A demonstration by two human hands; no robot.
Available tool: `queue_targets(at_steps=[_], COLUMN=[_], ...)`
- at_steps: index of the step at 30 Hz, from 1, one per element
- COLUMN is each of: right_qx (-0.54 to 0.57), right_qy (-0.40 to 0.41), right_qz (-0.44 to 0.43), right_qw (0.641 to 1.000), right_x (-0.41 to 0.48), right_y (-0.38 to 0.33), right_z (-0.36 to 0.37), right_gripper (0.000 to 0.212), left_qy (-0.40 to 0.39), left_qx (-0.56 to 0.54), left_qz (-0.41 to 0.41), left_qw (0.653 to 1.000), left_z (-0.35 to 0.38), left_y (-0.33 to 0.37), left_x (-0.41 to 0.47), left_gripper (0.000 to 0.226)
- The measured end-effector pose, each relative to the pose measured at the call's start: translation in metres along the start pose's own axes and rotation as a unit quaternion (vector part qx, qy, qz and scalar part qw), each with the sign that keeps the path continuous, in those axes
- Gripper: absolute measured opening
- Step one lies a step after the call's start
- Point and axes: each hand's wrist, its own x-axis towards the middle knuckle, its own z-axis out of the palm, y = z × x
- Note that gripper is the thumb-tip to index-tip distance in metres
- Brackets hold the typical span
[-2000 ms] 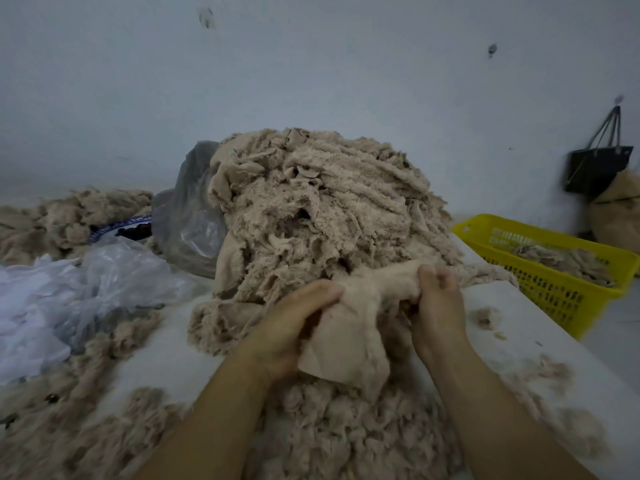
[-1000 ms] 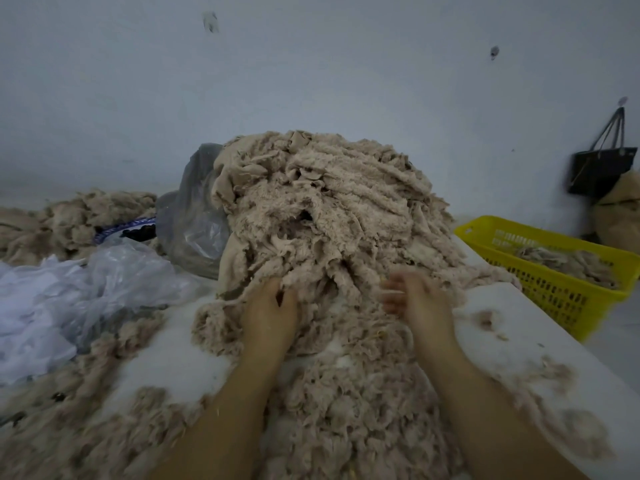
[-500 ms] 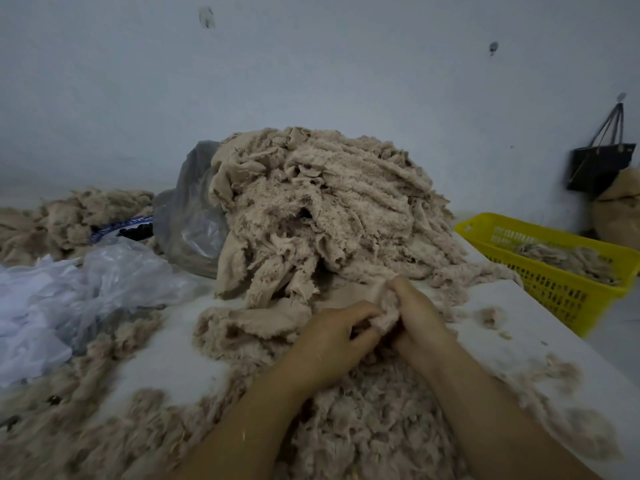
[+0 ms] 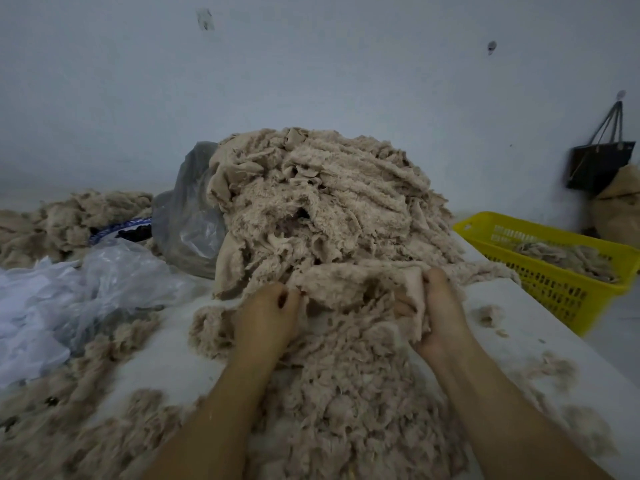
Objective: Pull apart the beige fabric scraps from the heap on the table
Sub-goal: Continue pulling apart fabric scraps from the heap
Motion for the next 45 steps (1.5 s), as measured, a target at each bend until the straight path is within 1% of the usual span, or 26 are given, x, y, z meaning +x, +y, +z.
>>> queue_targets(at_steps=[2, 4, 6, 8, 9, 10, 11, 13, 14, 15, 17, 19, 21, 23, 25, 26, 27, 28, 30, 31, 32, 34, 37, 41, 43, 45], right_qx=[-0.017, -0.04, -0.062, -0.108, -0.133, -0.158, -0.184, -0.231, -0.256, -0.286, -0.371, -0.432, -0.458, -0.466, -0.44, -0.416, -0.388, -0.359, -0.325, -0.332, -0.356, -0.387, -0.313, -0.255, -0.26, -0.269], right_qy=[-0.041, -0.081, -0.113, -0.13, -0.128, -0.124, -0.123, -0.133, -0.144, -0.158, -0.195, -0.236, -0.269, -0.287, -0.297, -0.283, -0.261, -0.242, -0.222, -0.213, -0.2, -0.154, -0.088, -0.061, -0.053, -0.046], right_qz=[0.011, 0.019, 0.022, 0.026, 0.031, 0.034, 0.034, 0.02, 0.011, 0.001, -0.012, 0.005, 0.04, 0.058, 0.067, 0.063, 0.052, 0.037, 0.016, 0.012, 0.006, -0.021, -0.056, -0.109, -0.119, -0.127], right_qw=[0.999, 0.996, 0.991, 0.985, 0.982, 0.979, 0.975, 0.963, 0.956, 0.945, 0.908, 0.87, 0.847, 0.835, 0.845, 0.862, 0.883, 0.9, 0.919, 0.919, 0.913, 0.909, 0.944, 0.959, 0.957, 0.954], right_x=[-0.006, -0.011, -0.013, -0.013, -0.012, -0.012, -0.012, -0.012, -0.012, -0.014, -0.02, -0.025, -0.026, -0.023, -0.019, -0.018, -0.017, -0.013, -0.008, -0.007, -0.007, -0.004, 0.0, 0.001, 0.001, 0.002], right_y=[0.004, 0.007, 0.008, 0.011, 0.014, 0.016, 0.019, 0.025, 0.029, 0.033, 0.04, 0.046, 0.05, 0.051, 0.053, 0.052, 0.051, 0.05, 0.046, 0.044, 0.045, 0.047, 0.045, 0.041, 0.041, 0.039], right_z=[0.006, 0.013, 0.014, 0.014, 0.014, 0.015, 0.015, 0.016, 0.016, 0.015, 0.016, 0.019, 0.02, 0.018, 0.015, 0.015, 0.014, 0.013, 0.011, 0.011, 0.012, 0.012, 0.014, 0.014, 0.014, 0.013], right_gripper=[0.032, 0.043, 0.055, 0.053, 0.051, 0.047, 0.042, 0.032, 0.029, 0.027, 0.028, 0.027, 0.02, 0.021, 0.019, 0.023, 0.031, 0.041, 0.058, 0.06, 0.056, 0.044, 0.035, 0.028, 0.026, 0.031], left_qy=[-0.033, -0.051, -0.008, 0.078, 0.091, 0.073, 0.019, -0.126, -0.182, -0.214, -0.251, -0.263, -0.245, -0.226, -0.211, -0.205, -0.196, -0.184, -0.186, -0.198, -0.211, -0.222, -0.202, -0.085, -0.022, 0.026], left_qx=[0.059, 0.08, 0.001, -0.082, -0.105, -0.134, -0.155, -0.087, -0.072, -0.132, -0.35, -0.464, -0.524, -0.571, -0.603, -0.608, -0.6, -0.567, -0.408, -0.325, -0.265, -0.235, -0.273, -0.295, -0.383, -0.484], left_qz=[0.028, 0.083, 0.123, 0.171, 0.188, 0.192, 0.171, 0.112, 0.049, -0.043, -0.189, -0.236, -0.274, -0.295, -0.309, -0.304, -0.286, -0.257, -0.144, -0.078, -0.024, 0.014, 0.003, -0.068, -0.152, -0.237], left_qw=[0.997, 0.992, 0.992, 0.979, 0.972, 0.97, 0.973, 0.982, 0.979, 0.967, 0.882, 0.812, 0.769, 0.732, 0.704, 0.704, 0.721, 0.761, 0.882, 0.921, 0.941, 0.946, 0.941, 0.949, 0.911, 0.842], left_z=[0.003, 0.012, 0.012, 0.009, 0.007, 0.006, 0.007, 0.009, 0.009, 0.01, 0.002, -0.002, -0.003, -0.005, -0.008, -0.009, -0.007, -0.003, 0.007, 0.011, 0.014, 0.018, 0.017, 0.018, 0.018, 0.012], left_y=[0.007, 0.016, 0.026, 0.032, 0.037, 0.04, 0.042, 0.046, 0.045, 0.042, 0.038, 0.034, 0.033, 0.034, 0.036, 0.037, 0.037, 0.037, 0.039, 0.039, 0.04, 0.041, 0.039, 0.039, 0.037, 0.028], left_x=[-0.005, -0.01, -0.012, -0.015, -0.018, -0.021, -0.022, -0.024, -0.023, -0.02, -0.014, -0.011, -0.011, -0.009, -0.007, -0.006, -0.007, -0.008, -0.016, -0.02, -0.023, -0.026, -0.025, -0.02, -0.013, -0.006], left_gripper=[0.039, 0.034, 0.032, 0.036, 0.037, 0.038, 0.039, 0.035, 0.037, 0.039, 0.037, 0.031, 0.032, 0.03, 0.028, 0.027, 0.025, 0.022, 0.016, 0.017, 0.02, 0.024, 0.029, 0.035, 0.034, 0.033])
